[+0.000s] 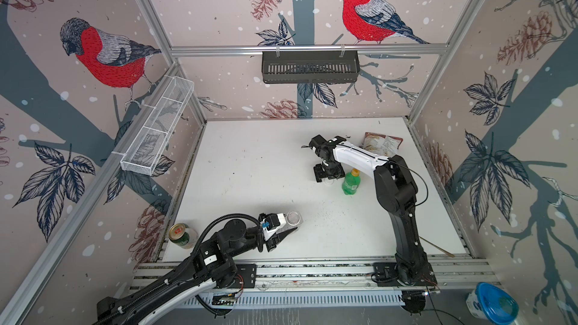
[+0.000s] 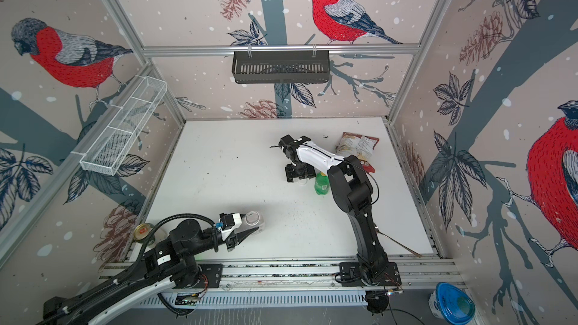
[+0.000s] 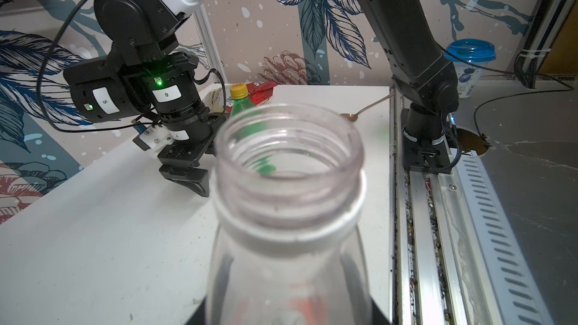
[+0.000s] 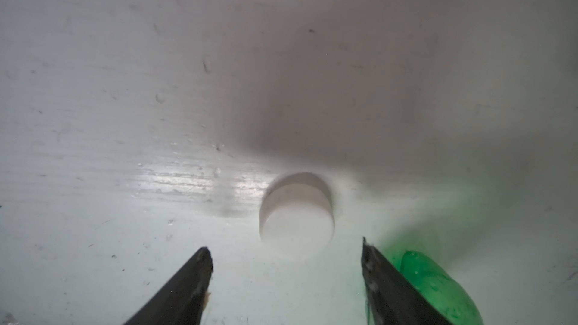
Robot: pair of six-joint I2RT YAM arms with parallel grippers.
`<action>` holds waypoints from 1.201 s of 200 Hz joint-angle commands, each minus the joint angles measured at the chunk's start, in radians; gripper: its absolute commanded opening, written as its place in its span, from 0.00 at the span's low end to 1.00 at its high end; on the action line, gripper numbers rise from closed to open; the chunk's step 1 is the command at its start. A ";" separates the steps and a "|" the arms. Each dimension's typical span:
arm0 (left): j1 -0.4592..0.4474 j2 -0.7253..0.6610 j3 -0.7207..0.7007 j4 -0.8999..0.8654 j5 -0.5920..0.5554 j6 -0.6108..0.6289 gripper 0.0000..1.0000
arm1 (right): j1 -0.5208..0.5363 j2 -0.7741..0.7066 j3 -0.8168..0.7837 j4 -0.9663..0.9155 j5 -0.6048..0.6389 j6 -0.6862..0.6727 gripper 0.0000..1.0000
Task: Screw on the bottle caps
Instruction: Pick up the bottle cap from the center of the table.
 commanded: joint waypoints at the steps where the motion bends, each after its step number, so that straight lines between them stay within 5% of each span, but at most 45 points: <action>1: -0.002 -0.001 -0.001 0.036 0.012 -0.001 0.41 | -0.003 0.012 -0.003 0.005 -0.014 0.008 0.75; 240: -0.005 -0.009 -0.004 0.028 0.008 0.008 0.41 | 0.022 0.040 -0.023 0.040 0.012 0.011 0.49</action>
